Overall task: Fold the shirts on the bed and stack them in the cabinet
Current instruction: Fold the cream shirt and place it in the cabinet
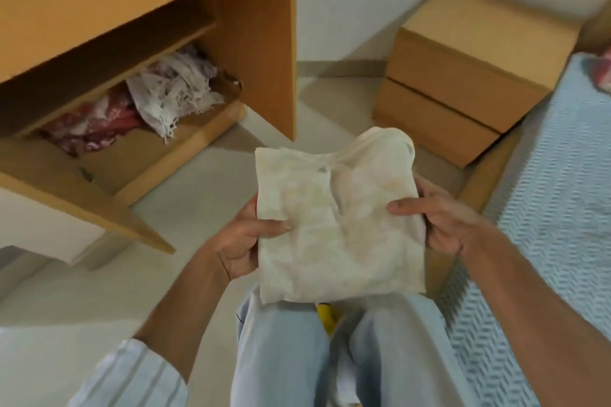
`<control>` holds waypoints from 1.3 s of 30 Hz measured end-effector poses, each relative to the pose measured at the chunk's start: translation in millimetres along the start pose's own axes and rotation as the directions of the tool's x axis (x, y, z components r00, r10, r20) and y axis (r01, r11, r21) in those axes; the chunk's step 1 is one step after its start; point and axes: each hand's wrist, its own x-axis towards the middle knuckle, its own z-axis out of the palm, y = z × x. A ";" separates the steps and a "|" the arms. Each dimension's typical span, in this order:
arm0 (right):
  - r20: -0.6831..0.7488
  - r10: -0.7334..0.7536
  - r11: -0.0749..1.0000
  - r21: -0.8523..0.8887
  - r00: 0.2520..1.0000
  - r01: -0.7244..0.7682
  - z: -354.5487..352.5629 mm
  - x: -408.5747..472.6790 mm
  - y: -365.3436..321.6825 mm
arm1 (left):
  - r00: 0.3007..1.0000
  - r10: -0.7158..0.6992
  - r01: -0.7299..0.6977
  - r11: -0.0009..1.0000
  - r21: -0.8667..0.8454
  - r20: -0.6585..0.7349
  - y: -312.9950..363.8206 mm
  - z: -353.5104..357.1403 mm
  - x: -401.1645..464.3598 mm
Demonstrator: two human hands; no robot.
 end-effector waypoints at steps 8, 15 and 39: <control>0.040 0.155 0.984 0.081 0.987 -0.158 55.7 23.9 -85.2 | 0.977 -0.130 0.125 0.991 -0.042 -0.171 112.6 2.3 -22.3; 0.141 0.169 0.973 0.136 0.976 -0.188 123.9 -49.7 -232.2 | 0.975 -0.113 0.101 0.992 -0.072 -0.190 264.8 80.2 -103.9; 0.445 0.186 0.980 -0.142 0.876 -0.136 220.3 5.7 -451.6 | 0.904 0.085 -0.152 0.980 -0.129 -0.420 459.3 120.6 -141.6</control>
